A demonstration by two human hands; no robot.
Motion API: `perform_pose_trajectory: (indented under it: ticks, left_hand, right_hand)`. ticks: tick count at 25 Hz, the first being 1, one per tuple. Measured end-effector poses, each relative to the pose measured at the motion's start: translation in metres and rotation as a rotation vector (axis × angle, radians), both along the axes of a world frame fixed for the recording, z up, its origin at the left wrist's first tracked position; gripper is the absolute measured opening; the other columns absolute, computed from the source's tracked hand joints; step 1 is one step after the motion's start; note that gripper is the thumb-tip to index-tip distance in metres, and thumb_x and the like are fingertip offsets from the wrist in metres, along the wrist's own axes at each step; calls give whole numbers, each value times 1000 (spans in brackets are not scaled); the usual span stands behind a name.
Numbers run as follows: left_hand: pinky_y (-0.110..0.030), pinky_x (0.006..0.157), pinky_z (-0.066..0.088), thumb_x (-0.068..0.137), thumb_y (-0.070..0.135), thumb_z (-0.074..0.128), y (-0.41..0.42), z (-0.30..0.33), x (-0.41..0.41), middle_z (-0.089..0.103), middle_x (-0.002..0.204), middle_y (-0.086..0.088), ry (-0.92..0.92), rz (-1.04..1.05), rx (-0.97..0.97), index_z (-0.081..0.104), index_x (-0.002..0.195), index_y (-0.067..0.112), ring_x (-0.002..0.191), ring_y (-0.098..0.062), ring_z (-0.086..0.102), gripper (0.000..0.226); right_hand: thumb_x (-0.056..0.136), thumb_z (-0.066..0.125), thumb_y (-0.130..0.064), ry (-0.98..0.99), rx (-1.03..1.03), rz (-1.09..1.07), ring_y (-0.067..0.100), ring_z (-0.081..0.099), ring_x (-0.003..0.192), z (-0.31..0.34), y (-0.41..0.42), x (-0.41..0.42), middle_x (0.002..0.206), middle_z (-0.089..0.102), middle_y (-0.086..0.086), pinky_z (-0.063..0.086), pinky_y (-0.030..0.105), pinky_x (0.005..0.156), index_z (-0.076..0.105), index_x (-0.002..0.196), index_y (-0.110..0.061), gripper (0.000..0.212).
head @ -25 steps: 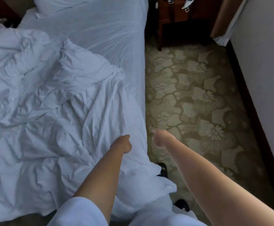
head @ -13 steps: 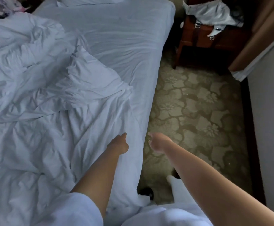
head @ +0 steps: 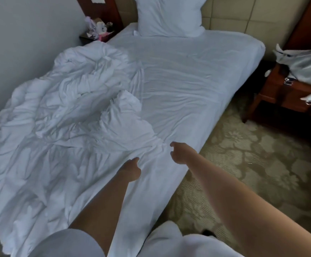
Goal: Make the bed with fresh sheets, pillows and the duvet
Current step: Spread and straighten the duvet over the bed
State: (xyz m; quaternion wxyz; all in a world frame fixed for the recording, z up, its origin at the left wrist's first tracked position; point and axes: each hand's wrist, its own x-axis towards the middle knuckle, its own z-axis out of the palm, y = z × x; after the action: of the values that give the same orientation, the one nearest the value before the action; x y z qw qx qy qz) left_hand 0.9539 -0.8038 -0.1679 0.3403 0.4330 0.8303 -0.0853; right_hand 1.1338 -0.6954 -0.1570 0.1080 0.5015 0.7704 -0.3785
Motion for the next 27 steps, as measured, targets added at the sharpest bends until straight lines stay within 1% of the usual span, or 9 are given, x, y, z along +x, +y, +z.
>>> perform_pose_trajectory:
  ticks: [7,10,13,15,18,20,22,25,27]
  left_hand:
    - [-29,109,30,92,9,45,80,-32,-13,29,154,-10,-174,421,106,22,150,13,139,-26,32,62]
    - [-30,108,29,97,24,47,117,-55,-34,30,153,-15,-254,688,96,23,148,1,138,-28,33,60]
    - [-38,103,39,94,44,51,149,-74,-54,40,146,-14,-483,1097,154,31,145,3,131,-31,41,69]
    - [-41,100,40,84,56,58,164,-78,-66,44,141,-11,-611,1419,317,36,143,9,127,-31,43,79]
    - [-42,97,45,48,67,66,169,-98,-85,53,130,-7,-558,1782,582,50,132,15,115,-27,52,100]
    - [-30,74,51,57,54,74,177,-95,-94,59,114,-3,-716,2005,785,55,120,19,96,-19,57,74]
    - [-24,65,42,71,43,76,185,-80,-96,60,96,0,-748,2105,937,56,110,20,81,-14,54,50]
    - [-21,49,30,75,27,78,196,-67,-88,48,58,3,-583,2091,918,53,78,17,49,-7,41,28]
    - [-19,38,25,80,16,72,209,-57,-78,37,46,3,-476,2128,906,44,66,17,36,-7,32,31]
  right_hand:
    - [99,35,-18,-42,-1,238,27,41,132,-28,95,-52,148,39,8,37,38,104,29,148,-24,49]
    - [100,37,-20,-117,-14,317,26,39,134,-44,133,-79,148,39,8,36,38,106,29,147,-24,49]
    - [100,36,-19,-176,-7,425,24,41,133,-51,169,-116,147,40,6,36,34,104,30,147,-24,48]
    - [100,35,-19,-153,-13,486,24,42,131,-52,185,-139,146,42,6,37,33,102,30,147,-23,48]
    - [99,35,-18,-134,-40,587,25,43,130,-54,206,-163,146,42,7,38,33,100,30,147,-22,48]
    - [99,35,-17,-143,-41,671,26,46,127,-56,219,-171,143,44,9,39,33,97,33,145,-20,46]
    - [98,35,-15,-121,-29,759,28,47,124,-57,237,-176,138,47,10,40,34,94,37,141,-18,43]
    - [98,35,-16,-3,-1,856,28,48,121,-50,262,-176,133,49,11,40,35,94,39,138,-16,40]
    - [99,36,-18,72,15,908,28,47,122,-43,284,-170,134,48,11,39,35,97,36,141,-17,42]
